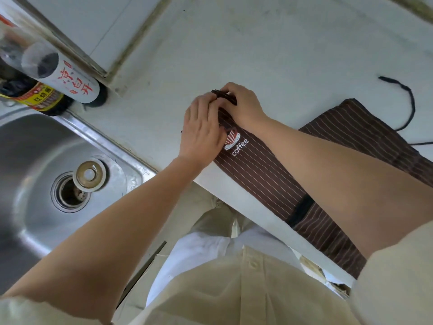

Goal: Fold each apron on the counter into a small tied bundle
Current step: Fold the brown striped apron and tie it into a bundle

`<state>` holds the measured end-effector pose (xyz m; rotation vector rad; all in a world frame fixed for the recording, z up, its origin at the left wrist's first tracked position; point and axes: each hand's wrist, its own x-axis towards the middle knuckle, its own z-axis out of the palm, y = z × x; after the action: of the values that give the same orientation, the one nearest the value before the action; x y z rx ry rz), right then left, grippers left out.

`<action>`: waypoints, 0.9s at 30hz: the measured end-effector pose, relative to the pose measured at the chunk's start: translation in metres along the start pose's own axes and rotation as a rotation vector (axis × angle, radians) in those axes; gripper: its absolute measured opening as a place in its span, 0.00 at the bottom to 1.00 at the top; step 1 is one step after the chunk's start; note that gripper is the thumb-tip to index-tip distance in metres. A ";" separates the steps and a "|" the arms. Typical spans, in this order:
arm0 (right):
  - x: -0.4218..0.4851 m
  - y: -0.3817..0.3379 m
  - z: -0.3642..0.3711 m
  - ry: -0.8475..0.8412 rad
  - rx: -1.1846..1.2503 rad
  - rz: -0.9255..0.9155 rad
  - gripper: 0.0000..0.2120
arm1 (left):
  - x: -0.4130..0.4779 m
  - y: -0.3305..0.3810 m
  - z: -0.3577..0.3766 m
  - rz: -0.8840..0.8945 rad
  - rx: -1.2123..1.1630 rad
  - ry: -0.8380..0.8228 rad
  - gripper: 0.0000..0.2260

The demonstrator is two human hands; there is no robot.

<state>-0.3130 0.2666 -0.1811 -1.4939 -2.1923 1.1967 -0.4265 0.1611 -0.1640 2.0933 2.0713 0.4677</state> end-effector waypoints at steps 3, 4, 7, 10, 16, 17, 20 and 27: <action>-0.013 0.008 -0.010 0.227 -0.013 0.001 0.17 | 0.003 0.000 0.019 0.085 0.157 -0.360 0.29; -0.021 0.011 -0.013 0.298 -0.046 -0.010 0.19 | 0.003 -0.003 0.025 0.063 0.205 -0.416 0.29; -0.063 0.029 -0.014 0.395 -0.190 -0.011 0.25 | 0.007 -0.002 0.033 -0.036 0.312 -0.379 0.29; -0.106 0.043 0.001 0.320 -0.423 0.021 0.27 | 0.012 0.009 0.036 0.024 0.239 -0.266 0.29; -0.144 0.085 0.010 0.190 -0.677 0.236 0.29 | 0.006 0.008 0.059 0.014 0.256 -0.369 0.30; -0.147 0.091 0.008 0.187 -0.687 0.255 0.29 | 0.005 0.006 0.059 -0.005 0.260 -0.362 0.30; -0.148 0.094 0.003 0.161 -0.699 0.255 0.29 | 0.005 0.001 0.057 -0.033 0.236 -0.322 0.30; -0.144 0.094 0.002 0.155 -0.681 0.254 0.30 | 0.004 -0.005 0.053 -0.068 0.188 -0.304 0.29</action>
<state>-0.1866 0.1559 -0.2159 -2.0771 -2.4809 0.3500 -0.4140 0.1713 -0.2150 2.0298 2.0625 -0.0567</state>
